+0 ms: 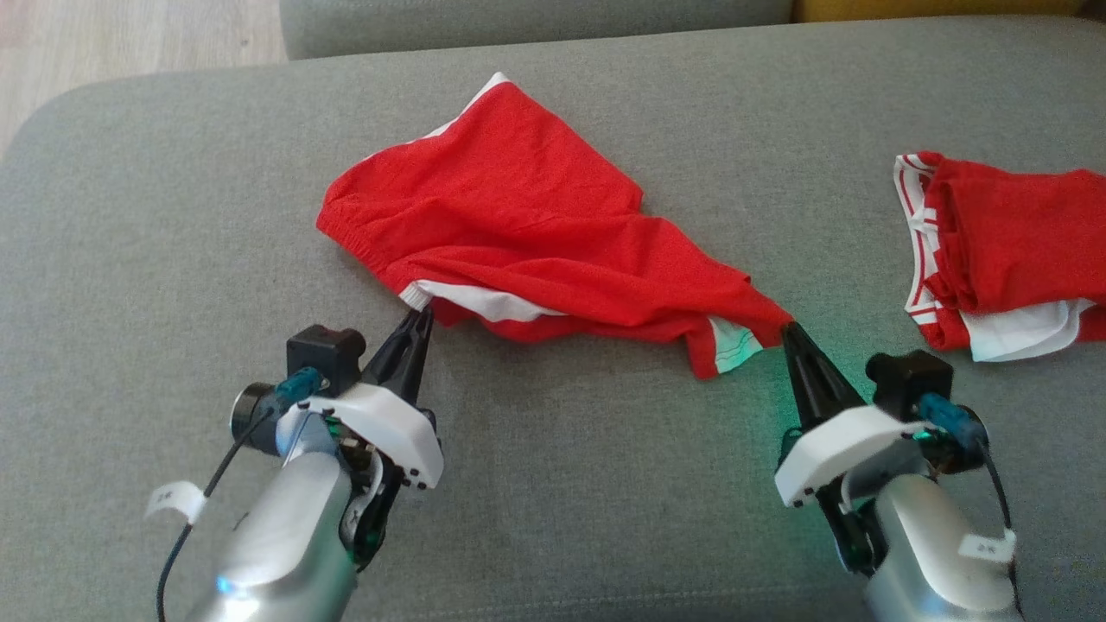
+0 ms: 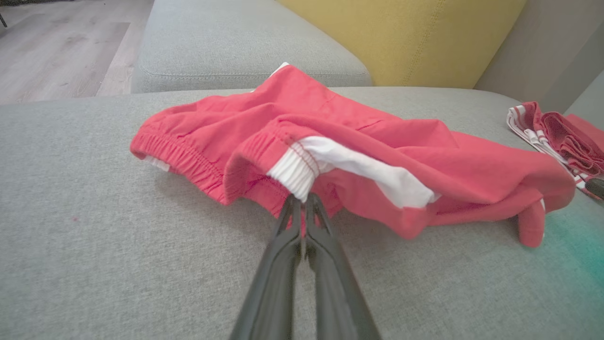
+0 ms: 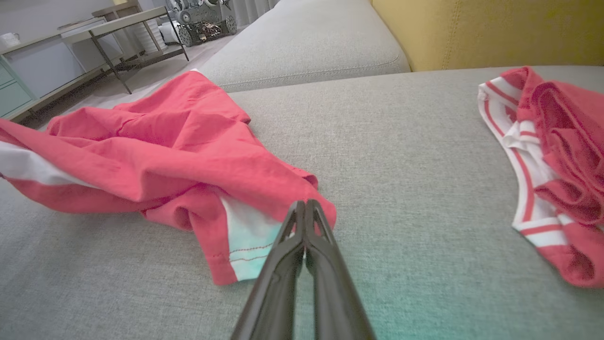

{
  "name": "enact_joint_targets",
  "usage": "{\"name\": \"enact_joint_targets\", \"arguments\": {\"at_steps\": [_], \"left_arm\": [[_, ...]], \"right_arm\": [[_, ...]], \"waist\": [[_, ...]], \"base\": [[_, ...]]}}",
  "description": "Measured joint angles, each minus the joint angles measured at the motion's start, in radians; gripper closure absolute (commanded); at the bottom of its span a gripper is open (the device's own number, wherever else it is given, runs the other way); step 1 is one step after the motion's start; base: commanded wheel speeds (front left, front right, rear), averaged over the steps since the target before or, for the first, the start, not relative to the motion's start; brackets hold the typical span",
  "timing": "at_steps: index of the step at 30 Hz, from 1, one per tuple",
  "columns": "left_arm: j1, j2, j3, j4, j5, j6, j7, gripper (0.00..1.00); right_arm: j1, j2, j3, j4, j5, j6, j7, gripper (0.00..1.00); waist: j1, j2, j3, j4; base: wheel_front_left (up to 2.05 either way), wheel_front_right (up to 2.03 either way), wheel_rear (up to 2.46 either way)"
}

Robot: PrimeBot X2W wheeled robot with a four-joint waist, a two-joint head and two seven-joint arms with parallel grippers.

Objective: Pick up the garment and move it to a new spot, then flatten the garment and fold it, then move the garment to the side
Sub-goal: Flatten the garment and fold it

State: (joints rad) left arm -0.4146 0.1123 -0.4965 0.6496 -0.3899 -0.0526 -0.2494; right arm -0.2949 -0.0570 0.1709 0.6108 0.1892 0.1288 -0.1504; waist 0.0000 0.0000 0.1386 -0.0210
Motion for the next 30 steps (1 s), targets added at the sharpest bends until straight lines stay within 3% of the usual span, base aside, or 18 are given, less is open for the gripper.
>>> {"name": "enact_joint_targets", "arguments": {"at_steps": [10,18,19,20,21,30], "left_arm": [[0.021,0.001,0.023,-0.017,0.0,0.001,0.0,1.0],[0.123,0.012,0.04,-0.035,0.002,0.028,0.0,1.0],[0.133,0.012,0.051,-0.037,0.004,0.038,0.0,0.73],[0.142,0.013,0.062,-0.044,0.011,0.05,0.0,0.03],[0.15,0.015,0.068,-0.049,0.014,0.059,0.0,0.0],[0.225,0.003,0.16,-0.12,0.016,0.099,0.0,0.0]], "right_arm": [[0.107,-0.003,-0.062,-0.177,-0.055,0.0,0.011,1.0],[0.264,0.002,-0.098,-0.257,-0.067,0.0,0.029,1.0],[0.275,0.003,-0.1,-0.258,-0.067,0.0,0.029,0.71],[0.284,0.006,-0.102,-0.26,-0.067,0.0,0.029,0.12],[0.289,0.008,-0.106,-0.263,-0.067,0.0,0.029,0.0],[0.29,0.009,-0.105,-0.275,-0.063,0.0,0.027,0.0]], "waist": [[0.0,0.0,-0.038,-0.003],[0.0,0.0,-0.08,-0.002],[0.0,0.0,-0.084,-0.002],[0.0,0.0,-0.088,-0.001],[0.0,0.0,-0.09,-0.001],[0.0,0.0,-0.098,0.002]], "base": [[0.0,0.0,0.0],[0.0,0.0,0.0],[0.0,0.0,0.0],[0.0,0.0,0.0],[0.0,0.0,0.0],[0.0,0.0,0.0]]}}
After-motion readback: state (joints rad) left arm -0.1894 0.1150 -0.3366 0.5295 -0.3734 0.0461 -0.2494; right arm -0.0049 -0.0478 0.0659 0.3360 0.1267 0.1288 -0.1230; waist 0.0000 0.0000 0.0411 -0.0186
